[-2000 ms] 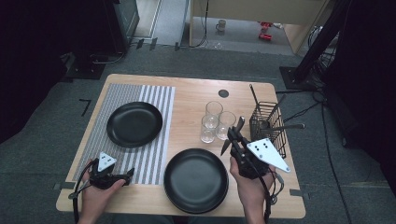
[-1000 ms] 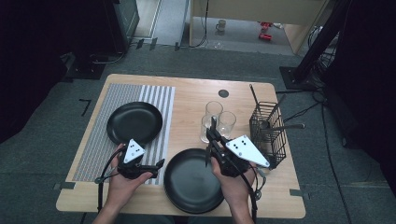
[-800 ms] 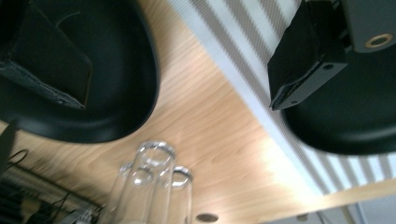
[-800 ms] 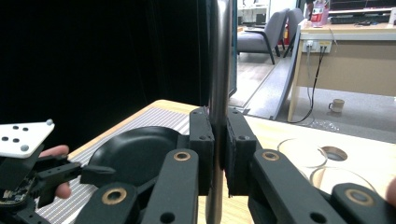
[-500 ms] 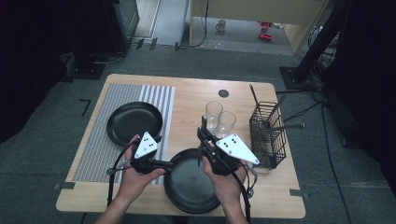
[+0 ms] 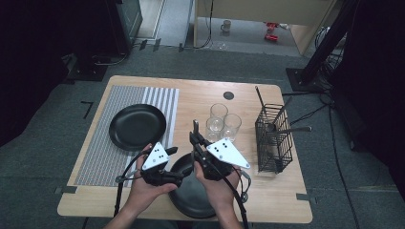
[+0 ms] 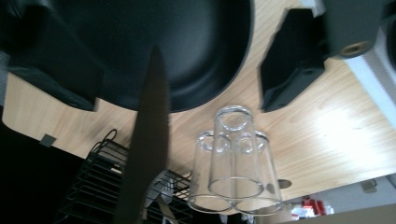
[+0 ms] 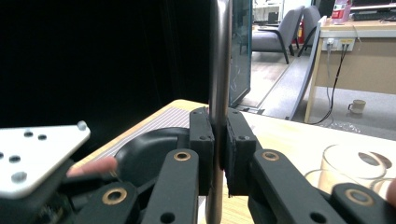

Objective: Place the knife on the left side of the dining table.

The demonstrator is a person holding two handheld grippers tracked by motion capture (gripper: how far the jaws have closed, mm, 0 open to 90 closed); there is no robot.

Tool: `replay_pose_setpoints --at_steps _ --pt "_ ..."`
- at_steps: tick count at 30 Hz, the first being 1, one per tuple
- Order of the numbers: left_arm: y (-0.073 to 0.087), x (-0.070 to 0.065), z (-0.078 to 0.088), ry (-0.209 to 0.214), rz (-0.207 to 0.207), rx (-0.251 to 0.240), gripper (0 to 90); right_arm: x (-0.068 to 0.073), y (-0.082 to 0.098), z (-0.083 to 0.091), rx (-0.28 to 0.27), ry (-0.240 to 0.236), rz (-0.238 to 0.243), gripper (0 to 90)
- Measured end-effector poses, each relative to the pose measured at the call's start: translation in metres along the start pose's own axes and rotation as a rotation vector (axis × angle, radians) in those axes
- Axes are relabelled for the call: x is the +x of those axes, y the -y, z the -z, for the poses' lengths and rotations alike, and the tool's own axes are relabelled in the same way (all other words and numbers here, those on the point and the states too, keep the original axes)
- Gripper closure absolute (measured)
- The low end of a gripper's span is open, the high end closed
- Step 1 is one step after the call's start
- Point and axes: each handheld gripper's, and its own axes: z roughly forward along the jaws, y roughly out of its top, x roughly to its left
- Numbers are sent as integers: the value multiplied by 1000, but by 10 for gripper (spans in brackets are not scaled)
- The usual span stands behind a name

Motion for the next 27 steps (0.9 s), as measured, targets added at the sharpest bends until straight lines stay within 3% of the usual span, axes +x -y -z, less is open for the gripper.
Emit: replay_pose_setpoints --at_steps 3,7,13,15,18,22,27 --pt "1 -3 -3 -15 -2 7 183 5 0 -1 -5 2 -8 843" --pt "2 -4 -1 -32 16 -23 345 10 0 -3 -13 4 -17 843" --pt "5 -9 -5 -30 -25 -7 499 17 0 -5 -14 13 -11 843" --pt "6 -10 -6 -20 -32 -9 590 19 0 -5 -15 17 -14 843" --pt "7 -12 -8 -48 -42 -4 675 21 1 -5 -18 24 -15 843" --pt "7 -10 -7 -71 -44 -10 740 22 1 -4 -24 32 -25 843" --pt "10 -6 -5 -57 -62 -37 753 23 0 -2 -27 19 -25 840"
